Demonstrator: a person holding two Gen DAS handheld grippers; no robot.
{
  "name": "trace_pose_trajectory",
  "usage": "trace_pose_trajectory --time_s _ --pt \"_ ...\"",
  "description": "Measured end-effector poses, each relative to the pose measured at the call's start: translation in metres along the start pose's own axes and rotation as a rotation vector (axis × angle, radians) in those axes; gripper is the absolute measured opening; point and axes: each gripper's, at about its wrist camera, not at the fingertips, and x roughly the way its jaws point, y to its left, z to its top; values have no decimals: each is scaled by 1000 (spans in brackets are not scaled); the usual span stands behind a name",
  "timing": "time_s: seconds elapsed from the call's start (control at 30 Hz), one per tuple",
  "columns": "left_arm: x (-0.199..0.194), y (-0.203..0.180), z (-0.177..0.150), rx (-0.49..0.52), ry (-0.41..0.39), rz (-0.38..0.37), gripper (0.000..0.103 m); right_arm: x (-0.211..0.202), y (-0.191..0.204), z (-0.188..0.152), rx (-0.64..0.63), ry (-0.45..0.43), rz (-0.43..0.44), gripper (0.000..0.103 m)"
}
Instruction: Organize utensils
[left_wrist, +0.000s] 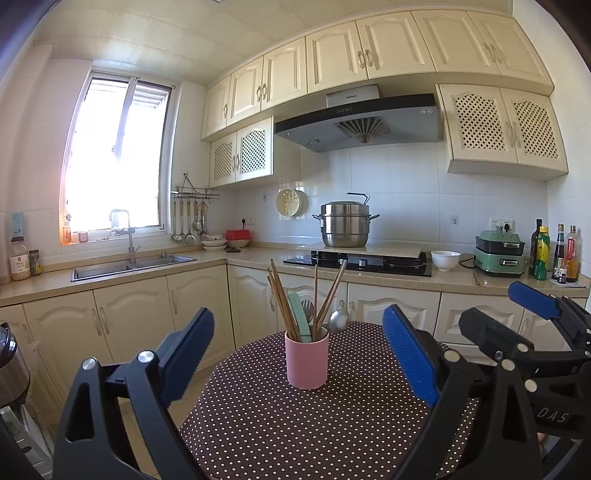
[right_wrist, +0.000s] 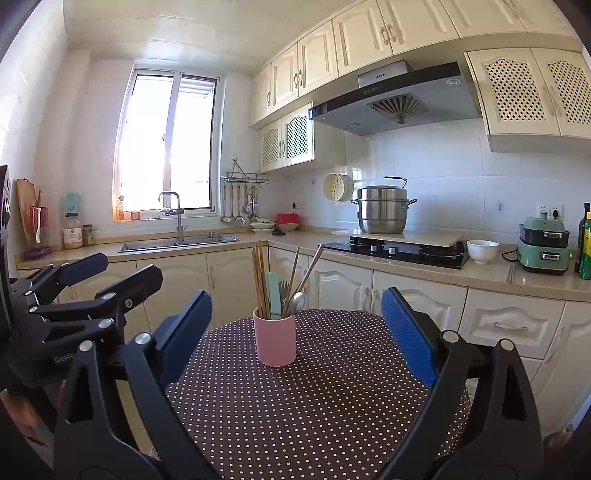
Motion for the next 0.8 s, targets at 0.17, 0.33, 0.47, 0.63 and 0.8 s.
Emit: trace_pose_trajectory --time_s 0.17,0.33,0.47,0.63,0.8 --pt "10 2 -1 1 11 -2 91 6 -2 -2 3 9 -2 91" --pt "18 3 -2 0 19 0 91 12 -3 -2 5 16 -2 91" --pt "24 4 -2 0 23 2 91 17 -5 -2 5 18 -1 92" --pt "33 3 -1 5 30 1 91 24 -7 -2 12 25 -1 92" --pt "41 3 -2 8 34 3 91 33 -12 -1 22 32 2 92"
